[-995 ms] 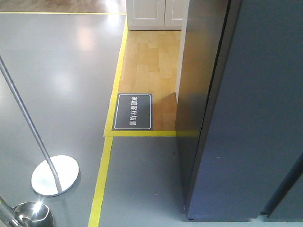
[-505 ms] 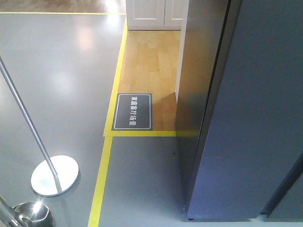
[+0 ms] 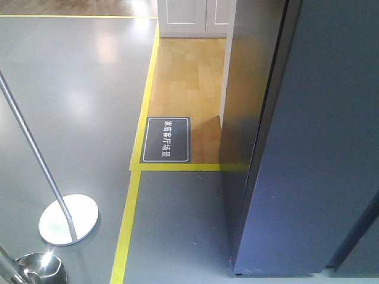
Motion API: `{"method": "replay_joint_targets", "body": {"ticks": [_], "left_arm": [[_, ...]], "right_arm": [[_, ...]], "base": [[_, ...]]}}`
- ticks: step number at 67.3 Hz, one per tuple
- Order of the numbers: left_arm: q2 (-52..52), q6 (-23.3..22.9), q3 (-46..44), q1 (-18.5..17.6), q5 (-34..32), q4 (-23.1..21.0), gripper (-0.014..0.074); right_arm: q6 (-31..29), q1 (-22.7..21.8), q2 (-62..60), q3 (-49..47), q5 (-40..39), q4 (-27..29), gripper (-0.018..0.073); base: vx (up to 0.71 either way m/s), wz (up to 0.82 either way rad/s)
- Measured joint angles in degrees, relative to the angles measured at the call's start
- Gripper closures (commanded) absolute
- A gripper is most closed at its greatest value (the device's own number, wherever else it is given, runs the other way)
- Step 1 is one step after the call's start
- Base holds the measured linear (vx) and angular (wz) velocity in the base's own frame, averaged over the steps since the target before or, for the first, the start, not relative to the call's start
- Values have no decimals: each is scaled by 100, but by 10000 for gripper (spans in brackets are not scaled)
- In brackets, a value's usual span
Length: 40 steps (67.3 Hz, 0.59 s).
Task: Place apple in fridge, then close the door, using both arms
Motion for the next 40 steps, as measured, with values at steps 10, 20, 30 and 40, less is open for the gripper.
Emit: {"method": "replay_joint_targets", "body": {"ticks": [10, 20, 30, 40], "left_arm": [[0, 0, 0, -65, 31, 0, 603], [0, 0, 0, -65, 31, -5, 603], [0, 0, 0, -65, 31, -5, 603], [0, 0, 0, -65, 31, -5, 603]], "right_arm": [[0, 0, 0, 0, 0, 0, 563], [0, 0, 0, 0, 0, 0, 563], [0, 0, 0, 0, 0, 0, 563], [0, 0, 0, 0, 0, 0, 563]], "base": [[0, 0], [0, 0], [0, 0], [0, 0]]}}
